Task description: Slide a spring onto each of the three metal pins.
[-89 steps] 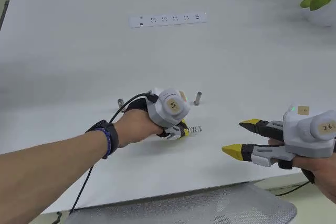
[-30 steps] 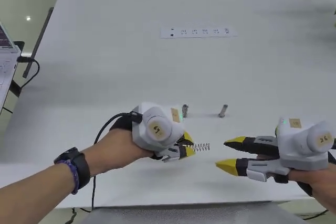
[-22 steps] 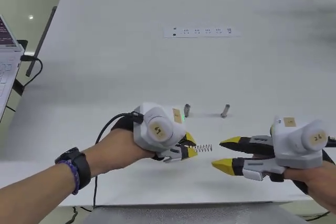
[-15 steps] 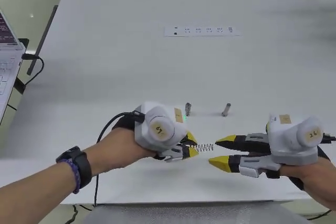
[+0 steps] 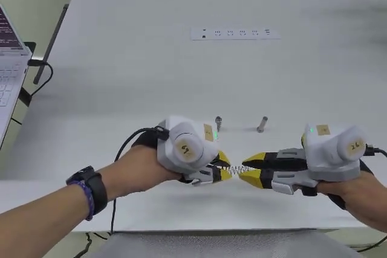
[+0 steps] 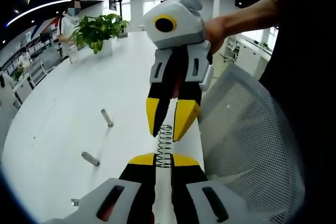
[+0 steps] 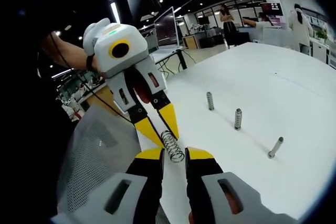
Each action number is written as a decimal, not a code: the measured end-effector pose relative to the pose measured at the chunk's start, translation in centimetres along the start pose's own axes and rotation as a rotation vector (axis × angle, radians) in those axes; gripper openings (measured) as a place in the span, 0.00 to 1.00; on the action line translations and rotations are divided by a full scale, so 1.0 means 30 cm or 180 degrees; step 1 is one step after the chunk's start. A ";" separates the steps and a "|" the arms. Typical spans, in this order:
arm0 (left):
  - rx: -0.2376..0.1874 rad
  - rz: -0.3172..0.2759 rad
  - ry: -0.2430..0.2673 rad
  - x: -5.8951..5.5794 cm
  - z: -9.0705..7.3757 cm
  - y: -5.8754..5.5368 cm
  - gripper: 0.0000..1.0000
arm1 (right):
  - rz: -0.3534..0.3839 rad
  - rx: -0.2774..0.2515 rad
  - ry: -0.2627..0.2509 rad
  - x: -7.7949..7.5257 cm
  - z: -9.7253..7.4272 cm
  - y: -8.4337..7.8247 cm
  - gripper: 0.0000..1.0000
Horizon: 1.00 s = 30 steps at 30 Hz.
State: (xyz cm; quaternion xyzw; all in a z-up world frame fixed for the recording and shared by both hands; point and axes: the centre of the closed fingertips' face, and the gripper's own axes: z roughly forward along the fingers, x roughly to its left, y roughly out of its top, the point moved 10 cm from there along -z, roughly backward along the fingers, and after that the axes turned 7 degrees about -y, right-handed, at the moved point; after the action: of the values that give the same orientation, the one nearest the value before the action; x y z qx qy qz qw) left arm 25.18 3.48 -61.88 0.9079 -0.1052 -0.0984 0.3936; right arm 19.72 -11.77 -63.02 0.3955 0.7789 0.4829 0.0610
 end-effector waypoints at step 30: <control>0.0028 0.0144 -0.0080 -0.001 0.018 0.018 0.02 | -0.0295 0.0147 0.0095 0.002 -0.021 0.031 0.08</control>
State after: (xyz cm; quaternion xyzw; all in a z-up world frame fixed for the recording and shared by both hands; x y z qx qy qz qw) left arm 24.97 2.76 -61.83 0.9058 -0.1311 -0.1003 0.3903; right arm 19.89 -11.98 -61.92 0.3530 0.8081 0.4673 0.0626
